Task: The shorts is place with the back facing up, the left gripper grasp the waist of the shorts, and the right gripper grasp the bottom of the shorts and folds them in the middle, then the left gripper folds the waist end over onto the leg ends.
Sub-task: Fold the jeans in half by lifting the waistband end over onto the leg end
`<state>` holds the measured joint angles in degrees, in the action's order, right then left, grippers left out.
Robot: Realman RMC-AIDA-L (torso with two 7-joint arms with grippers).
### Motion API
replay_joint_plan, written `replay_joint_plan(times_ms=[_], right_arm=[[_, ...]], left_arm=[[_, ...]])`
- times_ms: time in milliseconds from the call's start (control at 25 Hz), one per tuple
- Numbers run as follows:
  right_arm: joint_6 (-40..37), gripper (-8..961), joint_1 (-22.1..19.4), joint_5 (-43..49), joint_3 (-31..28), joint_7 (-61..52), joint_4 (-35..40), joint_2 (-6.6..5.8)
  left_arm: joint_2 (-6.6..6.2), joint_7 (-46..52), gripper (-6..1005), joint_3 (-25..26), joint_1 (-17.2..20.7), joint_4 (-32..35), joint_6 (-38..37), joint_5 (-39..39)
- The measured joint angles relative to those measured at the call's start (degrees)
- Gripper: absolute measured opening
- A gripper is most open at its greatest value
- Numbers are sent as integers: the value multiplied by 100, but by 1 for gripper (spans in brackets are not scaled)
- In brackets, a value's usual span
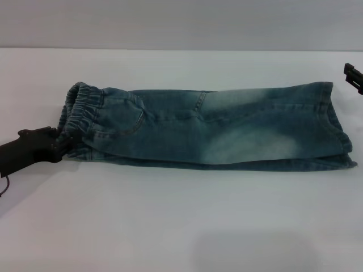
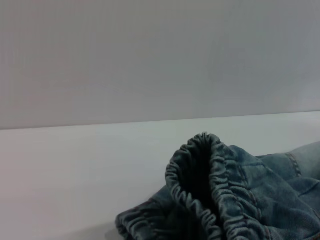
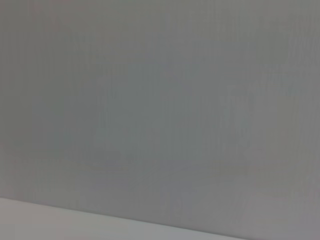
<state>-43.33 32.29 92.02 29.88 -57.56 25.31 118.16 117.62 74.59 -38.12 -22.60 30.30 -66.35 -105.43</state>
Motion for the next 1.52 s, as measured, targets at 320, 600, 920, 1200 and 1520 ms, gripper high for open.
replay_joint_plan(times_ms=[320,600,920,1200,1520], right_arm=[[28,556,0,0,0,0,0,-9],[42,556,4,0,0,0,0,-12],[49,556,4,0,12,0,-1,-5],[53,556,264,0,3,481,-416,21],[-134,556,645,2,75,797,-974,74]], left_arm=[[-2,9,270,-25,-21,3,-16,4],[-3,0,197,-29,-41,3,-116,4],[-7,42,110,18,-75,6,-403,9],[-6,318,110,63,-212,254,-913,64],[-13,848,110,67,-765,575,-1600,423]])
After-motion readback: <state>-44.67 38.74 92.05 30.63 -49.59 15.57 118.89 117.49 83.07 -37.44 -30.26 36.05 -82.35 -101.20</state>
